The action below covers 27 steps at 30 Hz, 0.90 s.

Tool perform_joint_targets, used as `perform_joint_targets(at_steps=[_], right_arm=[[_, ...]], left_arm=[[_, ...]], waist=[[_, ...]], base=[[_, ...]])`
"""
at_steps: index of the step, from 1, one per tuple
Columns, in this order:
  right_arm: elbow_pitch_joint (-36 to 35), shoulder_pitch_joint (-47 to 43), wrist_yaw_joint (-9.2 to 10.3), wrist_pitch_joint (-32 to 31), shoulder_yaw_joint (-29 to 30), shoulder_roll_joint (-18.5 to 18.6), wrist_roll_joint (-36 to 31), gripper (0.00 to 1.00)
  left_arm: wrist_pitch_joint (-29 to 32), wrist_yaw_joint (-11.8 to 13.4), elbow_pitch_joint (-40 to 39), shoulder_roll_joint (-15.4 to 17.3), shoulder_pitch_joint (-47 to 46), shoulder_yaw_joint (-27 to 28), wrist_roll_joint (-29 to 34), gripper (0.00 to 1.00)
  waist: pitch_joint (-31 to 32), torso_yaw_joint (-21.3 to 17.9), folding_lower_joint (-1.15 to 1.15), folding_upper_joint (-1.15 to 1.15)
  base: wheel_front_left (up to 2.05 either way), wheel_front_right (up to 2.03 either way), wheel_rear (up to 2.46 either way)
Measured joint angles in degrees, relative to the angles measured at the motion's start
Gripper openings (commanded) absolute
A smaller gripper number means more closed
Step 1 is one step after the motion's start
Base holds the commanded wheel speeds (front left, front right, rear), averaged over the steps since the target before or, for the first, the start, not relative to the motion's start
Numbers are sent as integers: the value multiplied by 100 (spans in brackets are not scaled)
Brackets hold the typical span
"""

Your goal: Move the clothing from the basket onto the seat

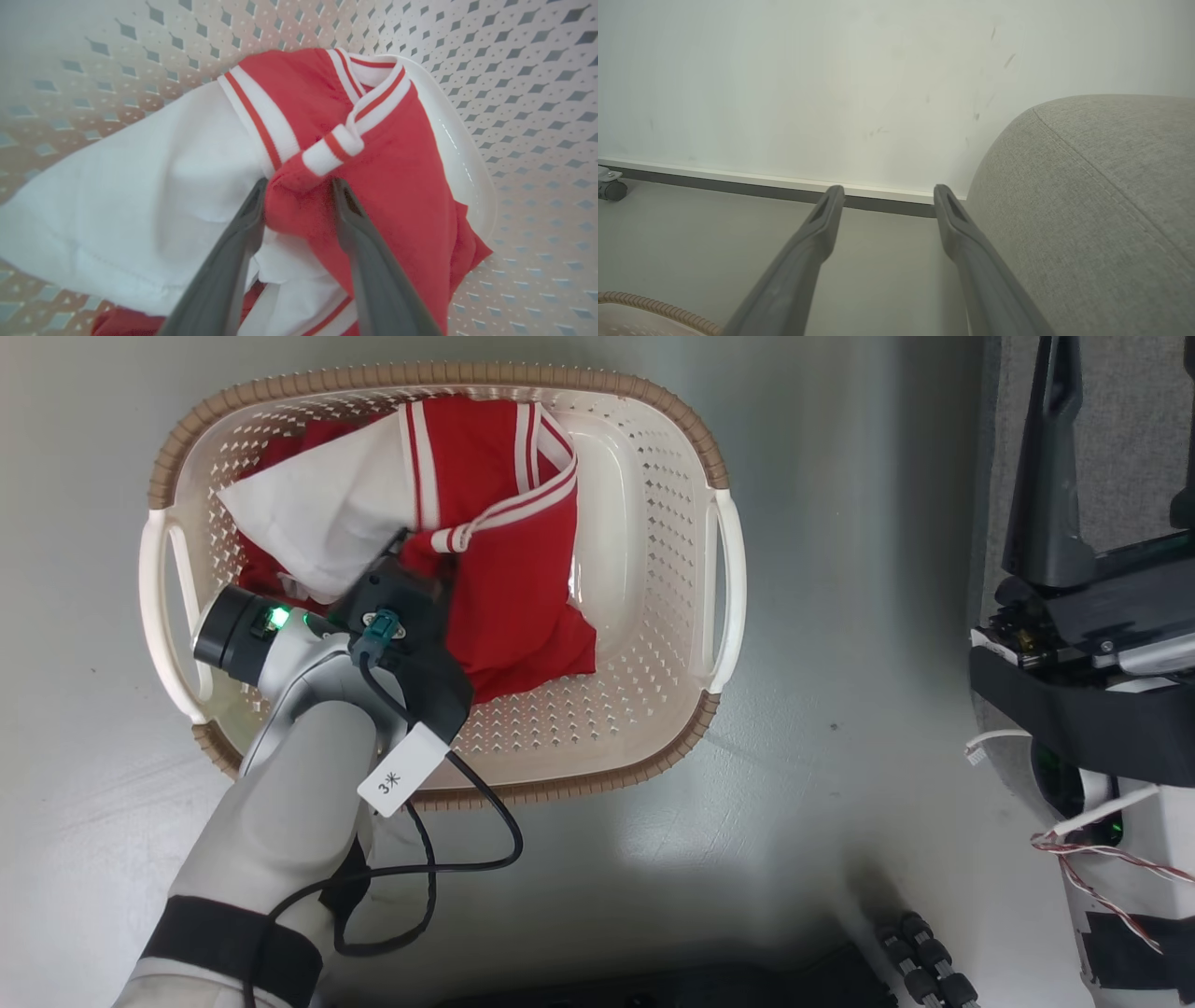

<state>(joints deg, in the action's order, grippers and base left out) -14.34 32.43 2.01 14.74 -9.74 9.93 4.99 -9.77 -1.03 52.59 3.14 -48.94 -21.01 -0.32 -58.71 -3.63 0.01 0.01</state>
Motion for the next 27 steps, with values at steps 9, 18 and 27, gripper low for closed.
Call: perform_joint_targets(at_steps=[9,18,27], right_arm=[[356,104,-1,0,-42,-74,0,100],[915,102,-99,-1,-87,-145,4,100],[1583,-55,-159,-1,-91,-160,80,100]], left_arm=[[-304,-86,204,-55,-24,11,-125,0],[-452,-243,177,-93,0,160,-508,0],[-454,-386,-116,-112,156,160,-771,0]], waist=[[156,10,-1,-1],[636,110,-1,-1],[1313,283,-1,-1]], base=[[0,0,0],[0,0,0],[0,0,0]])
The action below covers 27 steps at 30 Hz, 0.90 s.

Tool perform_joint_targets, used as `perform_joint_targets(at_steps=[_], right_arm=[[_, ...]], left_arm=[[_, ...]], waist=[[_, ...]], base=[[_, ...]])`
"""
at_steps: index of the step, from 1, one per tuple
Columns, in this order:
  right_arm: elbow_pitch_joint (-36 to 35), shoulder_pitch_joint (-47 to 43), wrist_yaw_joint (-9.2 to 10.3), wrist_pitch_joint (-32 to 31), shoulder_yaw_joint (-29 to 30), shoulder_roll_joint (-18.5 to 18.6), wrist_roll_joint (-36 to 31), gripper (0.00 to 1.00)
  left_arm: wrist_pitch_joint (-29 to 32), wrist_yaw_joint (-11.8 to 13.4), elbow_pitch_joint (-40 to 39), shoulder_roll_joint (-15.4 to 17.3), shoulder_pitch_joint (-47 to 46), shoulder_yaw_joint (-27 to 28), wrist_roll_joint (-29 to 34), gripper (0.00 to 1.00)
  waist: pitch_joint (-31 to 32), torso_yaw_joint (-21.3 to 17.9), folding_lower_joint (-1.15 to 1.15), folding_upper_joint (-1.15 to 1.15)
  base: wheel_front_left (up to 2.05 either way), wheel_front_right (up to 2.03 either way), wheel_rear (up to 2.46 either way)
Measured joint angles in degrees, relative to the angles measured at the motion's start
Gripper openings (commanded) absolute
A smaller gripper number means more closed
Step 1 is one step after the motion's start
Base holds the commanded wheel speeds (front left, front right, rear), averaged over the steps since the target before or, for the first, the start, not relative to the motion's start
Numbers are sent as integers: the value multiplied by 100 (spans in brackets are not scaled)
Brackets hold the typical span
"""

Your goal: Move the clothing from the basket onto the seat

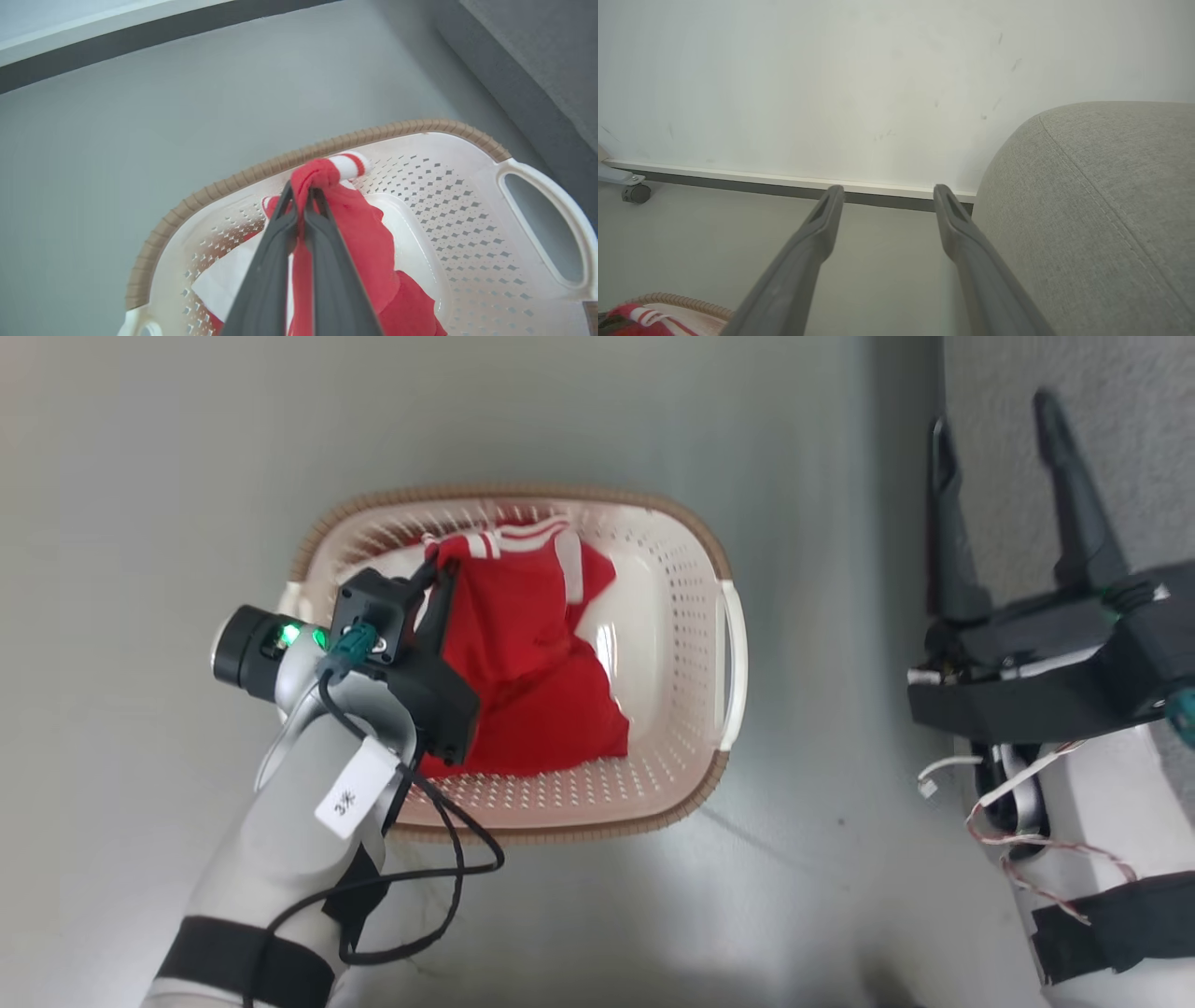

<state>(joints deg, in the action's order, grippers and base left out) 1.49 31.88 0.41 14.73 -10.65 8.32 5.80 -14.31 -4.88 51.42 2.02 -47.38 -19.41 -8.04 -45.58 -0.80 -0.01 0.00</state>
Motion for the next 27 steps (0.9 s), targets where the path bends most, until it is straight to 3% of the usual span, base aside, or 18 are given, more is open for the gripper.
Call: perform_joint_targets(at_steps=[13,27], right_arm=[[1047,-464,-129,-1,3,-121,199,100],[1841,-689,-345,-2,-204,-272,278,100]], left_arm=[[0,-126,-1020,-12,208,-322,-374,0],[0,-175,-1329,-14,91,-542,-654,0]], waist=[[1164,264,0,0],[2366,366,0,-1]], base=[[0,0,0],[0,0,0]])
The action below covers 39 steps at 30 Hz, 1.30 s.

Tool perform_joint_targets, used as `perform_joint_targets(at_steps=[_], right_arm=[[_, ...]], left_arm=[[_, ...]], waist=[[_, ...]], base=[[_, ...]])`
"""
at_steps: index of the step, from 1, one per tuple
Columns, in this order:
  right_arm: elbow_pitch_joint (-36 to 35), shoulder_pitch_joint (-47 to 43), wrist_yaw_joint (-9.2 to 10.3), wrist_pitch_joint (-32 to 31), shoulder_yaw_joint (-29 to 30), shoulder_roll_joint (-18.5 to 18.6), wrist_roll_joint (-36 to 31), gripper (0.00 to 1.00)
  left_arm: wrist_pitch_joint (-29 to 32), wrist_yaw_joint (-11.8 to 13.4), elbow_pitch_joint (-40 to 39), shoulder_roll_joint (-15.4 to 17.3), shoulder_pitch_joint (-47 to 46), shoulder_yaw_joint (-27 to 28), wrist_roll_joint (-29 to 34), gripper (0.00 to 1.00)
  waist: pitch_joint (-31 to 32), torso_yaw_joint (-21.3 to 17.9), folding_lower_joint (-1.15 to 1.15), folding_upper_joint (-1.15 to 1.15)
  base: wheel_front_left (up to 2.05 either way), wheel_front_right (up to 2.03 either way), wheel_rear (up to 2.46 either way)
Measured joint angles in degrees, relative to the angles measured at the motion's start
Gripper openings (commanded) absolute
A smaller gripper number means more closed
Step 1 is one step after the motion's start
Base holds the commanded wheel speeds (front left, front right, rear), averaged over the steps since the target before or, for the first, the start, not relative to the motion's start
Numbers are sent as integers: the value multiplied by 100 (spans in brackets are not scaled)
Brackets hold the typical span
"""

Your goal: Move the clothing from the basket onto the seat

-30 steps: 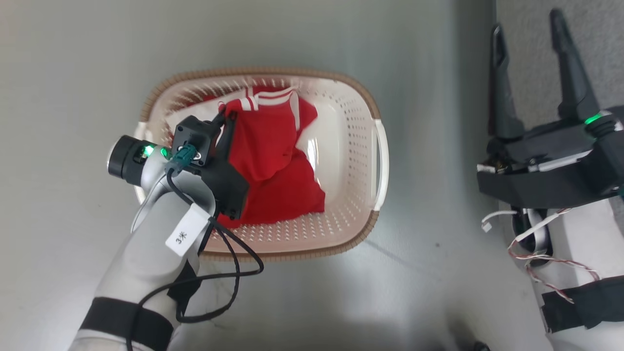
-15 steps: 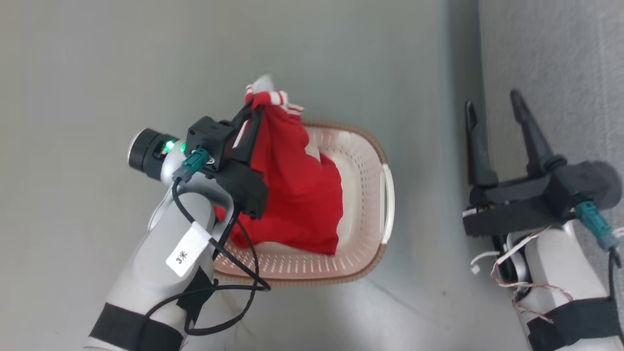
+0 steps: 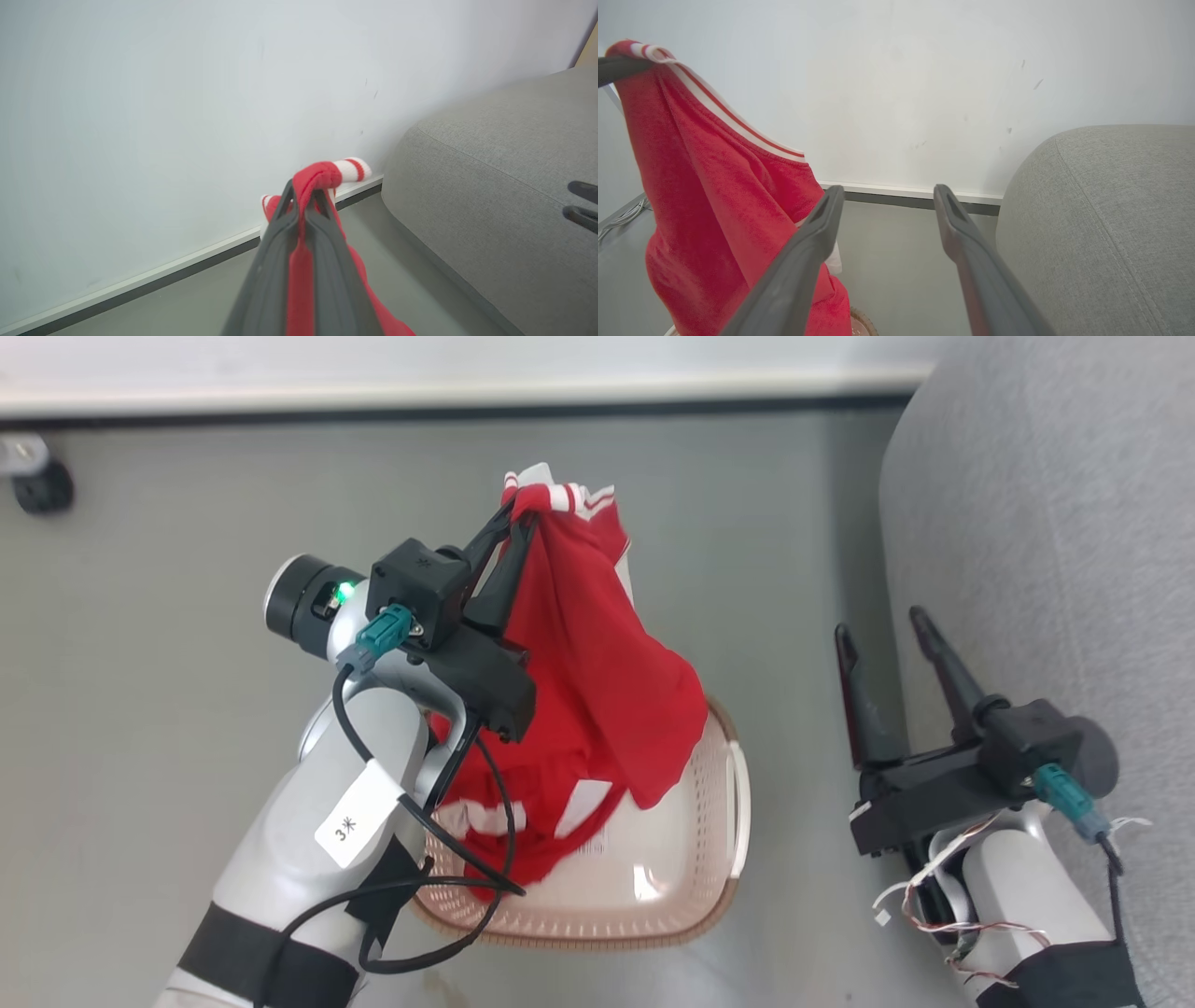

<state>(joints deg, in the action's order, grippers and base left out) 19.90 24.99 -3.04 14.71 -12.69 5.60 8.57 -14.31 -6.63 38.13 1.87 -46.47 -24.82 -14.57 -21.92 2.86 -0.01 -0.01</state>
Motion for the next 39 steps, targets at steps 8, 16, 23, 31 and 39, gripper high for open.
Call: perform_joint_targets(at_steps=[8,16,23,31,39], right_arm=[[356,-5,-111,0,-215,-35,0,100],[847,32,-291,0,-725,-124,-5,100],[1083,31,-360,0,-1350,-198,5,100],[1347,41,-401,0,-1942,-200,319,100],[1673,374,-402,0,-2565,-207,722,100]], left_arm=[[0,-2,-3,0,-77,-287,-257,0],[0,-42,204,-1,-154,-644,-570,0],[0,-25,213,1,-48,-1058,-890,0],[0,59,3,7,115,-1586,-1177,0],[7,143,-352,22,119,-1975,-1466,0]], waist=[[601,-8,0,0],[1283,-28,0,0],[1836,-54,0,0],[2219,-22,0,0],[2328,177,1,0]], base=[[0,0,0],[0,0,0],[0,0,0],[0,0,0],[0,0,0]])
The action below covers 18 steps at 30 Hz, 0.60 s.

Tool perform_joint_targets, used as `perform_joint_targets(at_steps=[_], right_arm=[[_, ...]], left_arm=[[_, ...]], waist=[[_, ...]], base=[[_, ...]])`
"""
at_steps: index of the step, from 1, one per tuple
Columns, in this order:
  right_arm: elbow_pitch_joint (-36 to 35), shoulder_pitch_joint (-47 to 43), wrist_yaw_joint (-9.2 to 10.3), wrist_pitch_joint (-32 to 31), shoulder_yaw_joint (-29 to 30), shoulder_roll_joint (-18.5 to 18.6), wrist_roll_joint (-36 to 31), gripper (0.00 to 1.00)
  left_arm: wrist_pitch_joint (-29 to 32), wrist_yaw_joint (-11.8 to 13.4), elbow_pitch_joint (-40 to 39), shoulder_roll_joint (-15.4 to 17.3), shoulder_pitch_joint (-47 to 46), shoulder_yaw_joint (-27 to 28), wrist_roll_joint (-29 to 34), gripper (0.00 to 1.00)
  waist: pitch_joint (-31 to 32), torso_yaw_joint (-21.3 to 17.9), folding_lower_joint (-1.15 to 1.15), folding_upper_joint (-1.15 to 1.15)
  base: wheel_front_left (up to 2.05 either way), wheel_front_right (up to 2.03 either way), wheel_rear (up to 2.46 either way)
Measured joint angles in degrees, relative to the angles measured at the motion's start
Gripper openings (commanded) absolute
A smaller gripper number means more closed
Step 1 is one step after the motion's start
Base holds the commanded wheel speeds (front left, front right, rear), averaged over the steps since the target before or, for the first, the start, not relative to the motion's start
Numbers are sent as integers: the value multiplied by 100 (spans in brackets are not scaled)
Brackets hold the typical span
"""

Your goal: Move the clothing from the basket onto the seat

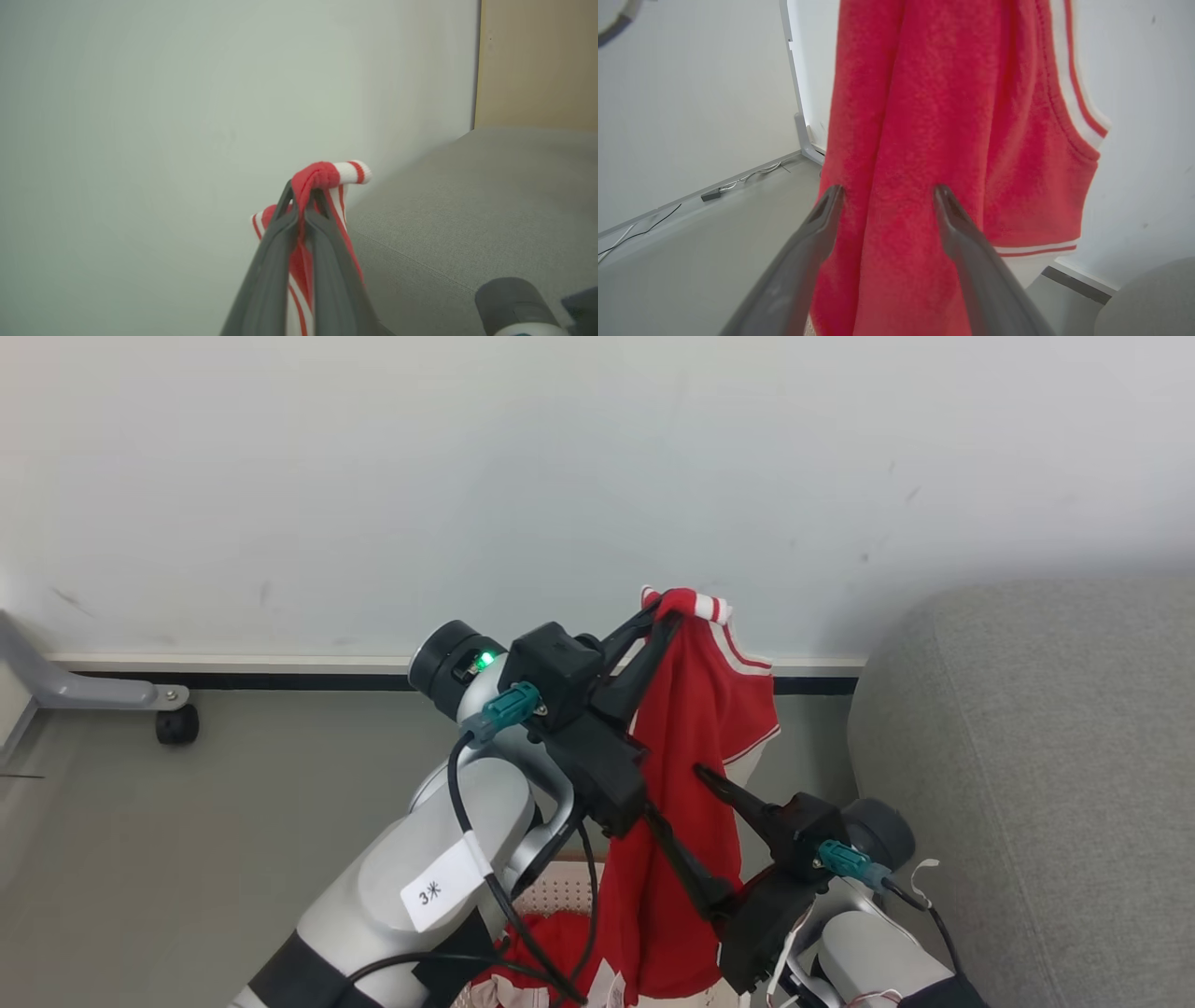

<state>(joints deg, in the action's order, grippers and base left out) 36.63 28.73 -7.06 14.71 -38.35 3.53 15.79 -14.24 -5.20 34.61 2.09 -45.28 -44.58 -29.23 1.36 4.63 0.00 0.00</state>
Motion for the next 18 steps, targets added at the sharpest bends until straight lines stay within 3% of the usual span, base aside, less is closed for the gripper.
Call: perform_joint_targets(at_steps=[6,7,8,9,11,12,18], right_arm=[[296,242,52,0,-318,2,263,97],[323,283,59,0,-358,2,310,82],[359,322,85,0,-409,1,363,53],[405,361,113,0,-447,0,408,45],[486,404,157,0,-517,1,528,12],[522,426,164,-1,-552,1,573,0],[703,626,250,-1,-641,-2,726,0]], left_arm=[[1,67,-268,10,6,-129,-236,0],[1,69,-305,13,8,-151,-260,0],[2,78,-344,12,11,-175,-282,0],[3,114,-377,10,15,-197,-298,0],[9,124,-430,10,22,-221,-316,0],[16,125,-443,11,22,-226,-336,0],[54,226,-424,11,125,-123,-350,0]], waist=[[28,122,0,0],[29,133,0,0],[29,144,0,1],[29,154,0,1],[26,173,0,1],[23,180,0,0],[-10,162,0,0]], base=[[0,0,0],[0,0,0],[0,0,0],[0,0,0],[0,0,0],[0,0,0],[0,0,0]])
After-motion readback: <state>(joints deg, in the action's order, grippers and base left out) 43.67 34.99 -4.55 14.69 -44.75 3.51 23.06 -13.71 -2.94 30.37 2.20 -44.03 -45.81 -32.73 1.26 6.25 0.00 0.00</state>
